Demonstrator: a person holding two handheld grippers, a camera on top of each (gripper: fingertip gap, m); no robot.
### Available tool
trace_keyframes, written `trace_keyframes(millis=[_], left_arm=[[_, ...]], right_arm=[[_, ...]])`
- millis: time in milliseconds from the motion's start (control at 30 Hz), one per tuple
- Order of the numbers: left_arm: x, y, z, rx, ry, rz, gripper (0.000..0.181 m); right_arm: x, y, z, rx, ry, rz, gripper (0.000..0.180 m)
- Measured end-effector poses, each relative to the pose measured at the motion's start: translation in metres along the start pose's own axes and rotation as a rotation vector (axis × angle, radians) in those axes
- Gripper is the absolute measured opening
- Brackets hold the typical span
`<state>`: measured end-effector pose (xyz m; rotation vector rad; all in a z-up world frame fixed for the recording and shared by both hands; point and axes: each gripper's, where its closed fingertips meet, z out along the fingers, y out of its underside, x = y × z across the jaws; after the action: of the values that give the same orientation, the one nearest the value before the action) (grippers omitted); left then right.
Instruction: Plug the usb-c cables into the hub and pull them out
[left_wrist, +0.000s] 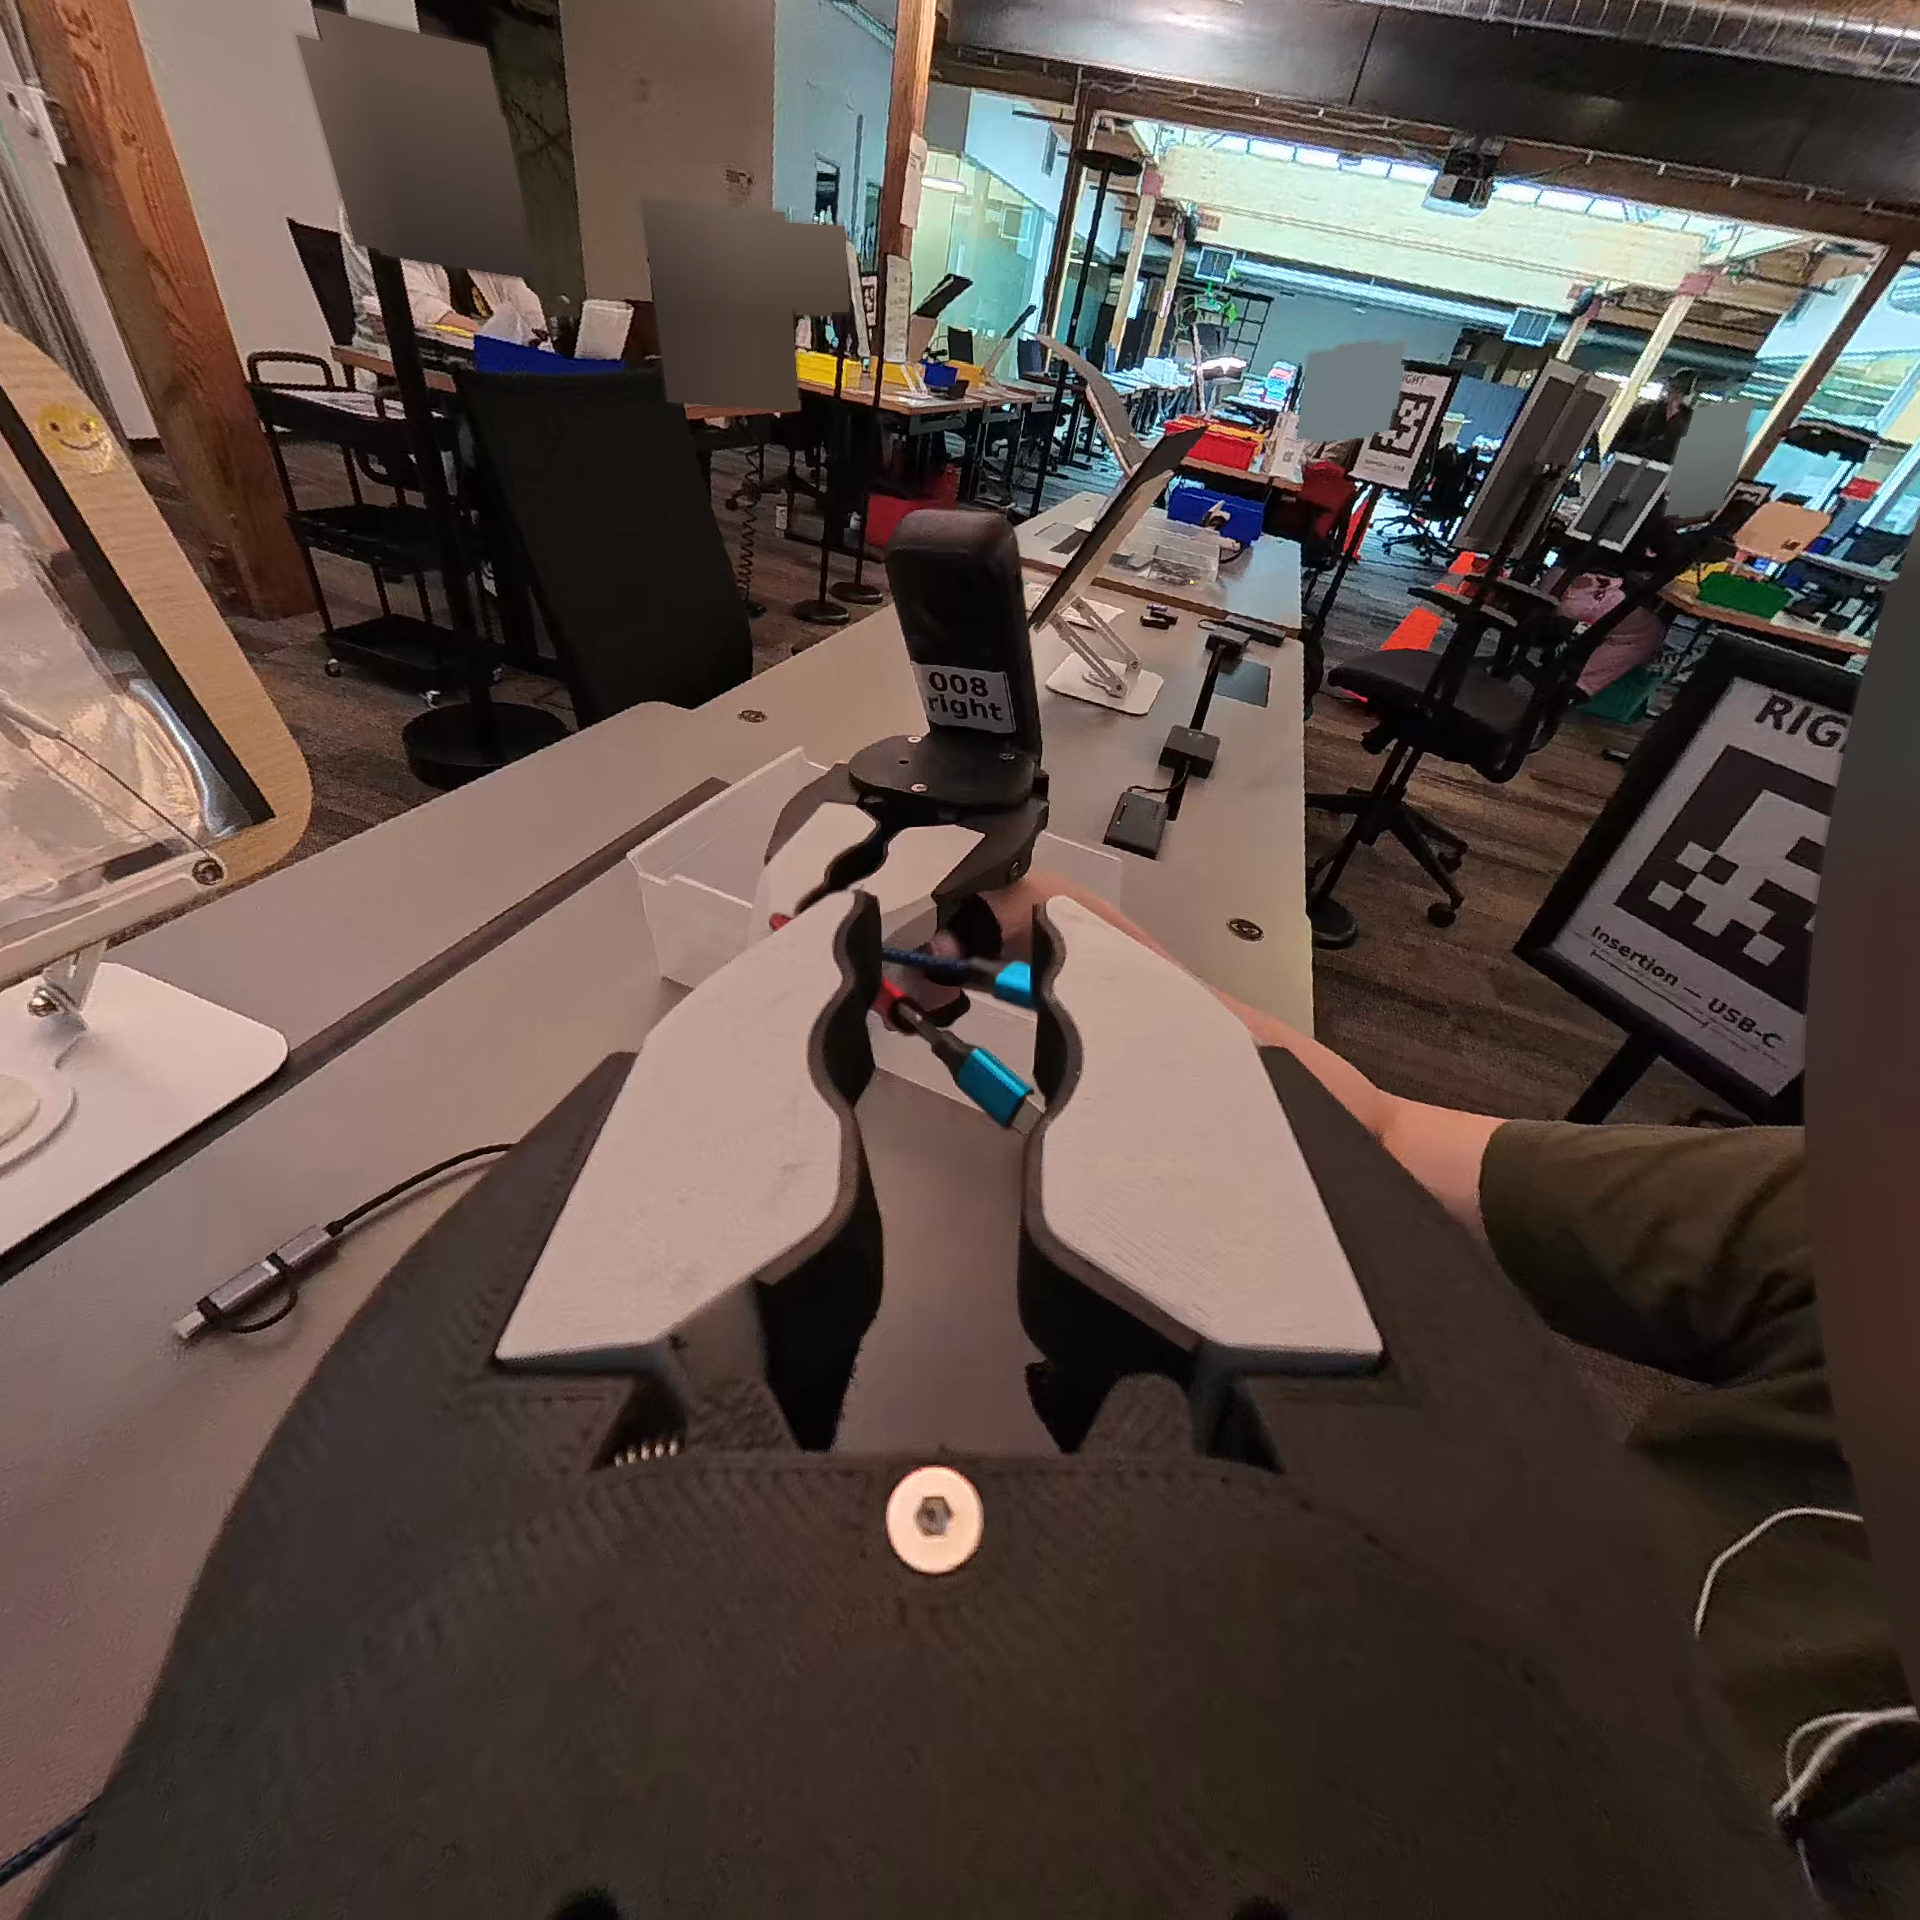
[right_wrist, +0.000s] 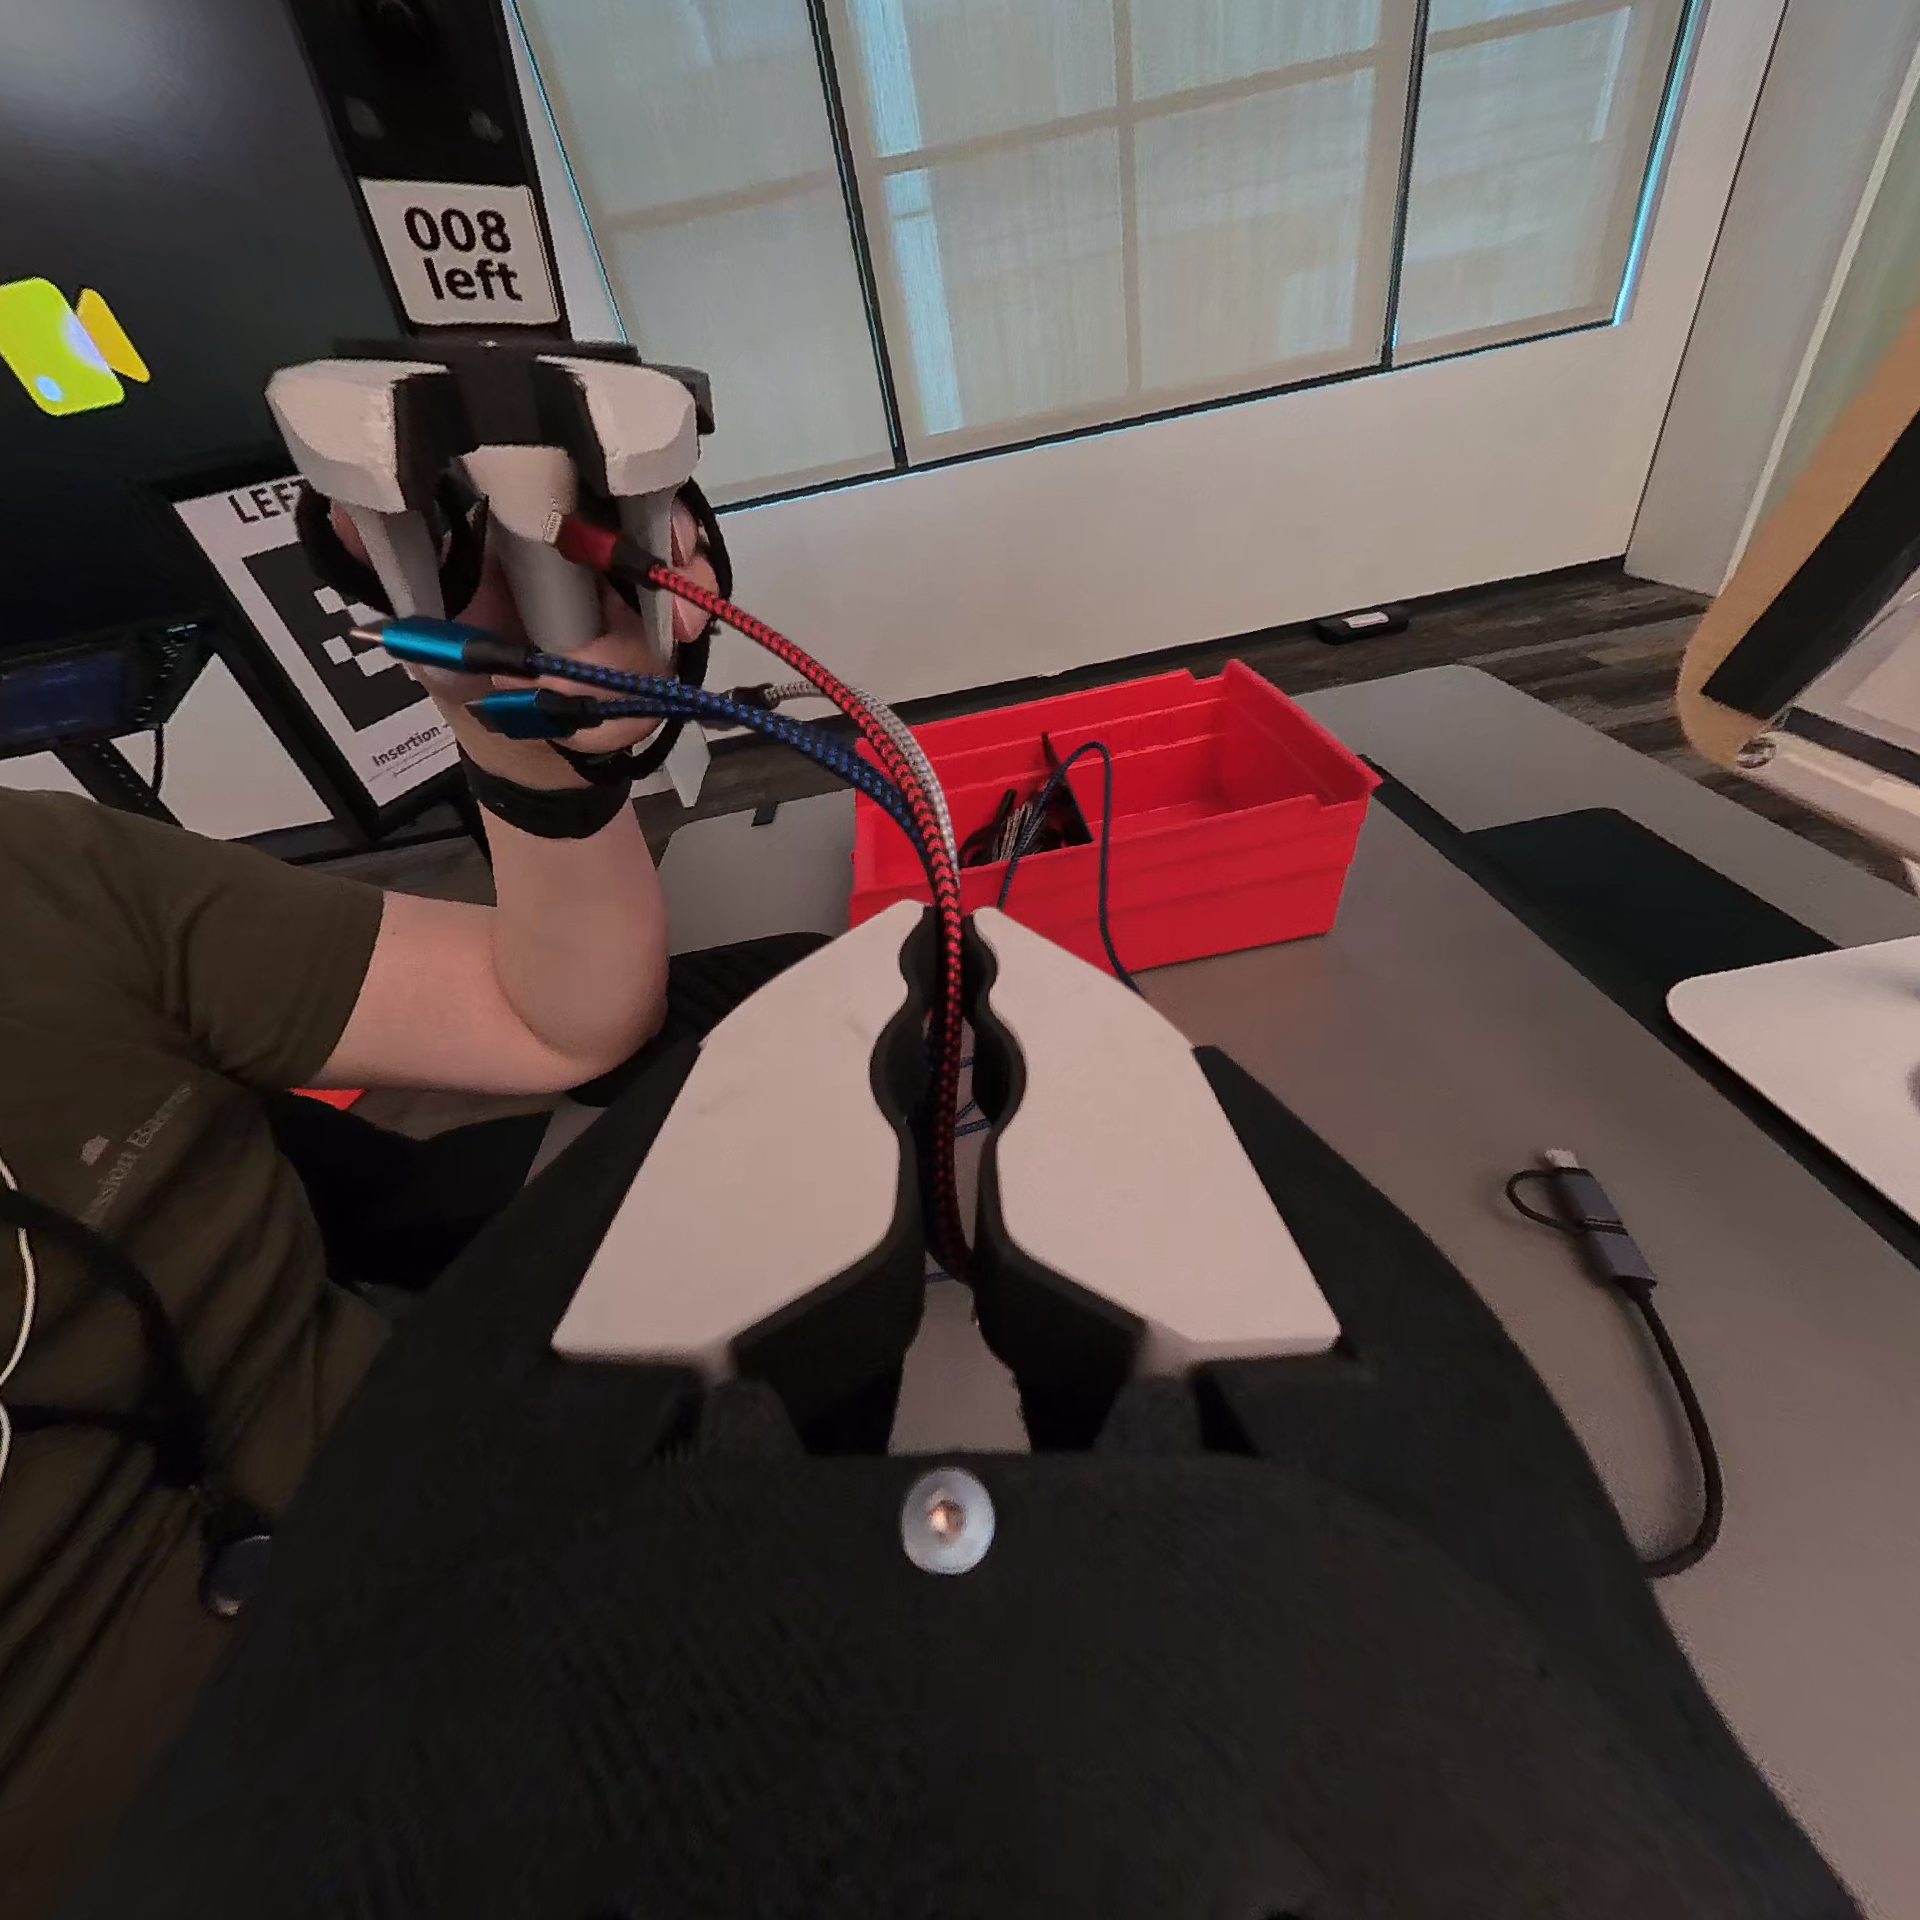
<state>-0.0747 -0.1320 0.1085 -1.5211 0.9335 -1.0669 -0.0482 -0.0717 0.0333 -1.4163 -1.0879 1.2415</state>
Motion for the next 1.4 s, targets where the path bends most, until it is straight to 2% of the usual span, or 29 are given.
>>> trace_keyframes(millis=[233, 400, 500, 633, 800, 1033, 1167, 1400], left_arm=[[-0.007, -0.009, -0.015, 0.025, -0.064, 0.054, 0.029], [-0.007, -0.021, -0.036, 0.065, -0.033, 0.108, 0.028], [-0.014, -0.025, -0.05, 0.084, -0.041, 0.203, 0.027], [-0.011, -0.036, -0.062, 0.2, -0.059, 0.414, 0.02], [-0.002, -0.026, -0.048, 0.155, -0.032, 0.455, 0.029], [-0.008, -0.011, -0.008, 0.089, -0.154, 0.524, 0.032], [-0.017, 0.0, 0.005, 0.03, -0.203, 0.534, 0.028], [-0.017, -0.006, 0.006, 0.074, -0.238, 0.566, 0.024]], right_arm=[[-0.001, 0.006, 0.006, -0.013, -0.033, 0.028, 0.003], [-0.008, -0.006, -0.001, 0.111, -0.165, 0.104, 0.003], [-0.01, -0.016, -0.008, 0.186, -0.218, 0.149, 0.003], [-0.012, -0.029, -0.019, 0.281, -0.275, 0.201, 0.004], [-0.012, -0.036, -0.026, 0.349, -0.315, 0.254, 0.004], [-0.009, -0.033, -0.018, 0.348, -0.305, 0.293, 0.003], [-0.011, -0.029, -0.011, 0.324, -0.3, 0.289, 0.003], [-0.012, -0.026, -0.006, 0.318, -0.328, 0.324, 0.003]])
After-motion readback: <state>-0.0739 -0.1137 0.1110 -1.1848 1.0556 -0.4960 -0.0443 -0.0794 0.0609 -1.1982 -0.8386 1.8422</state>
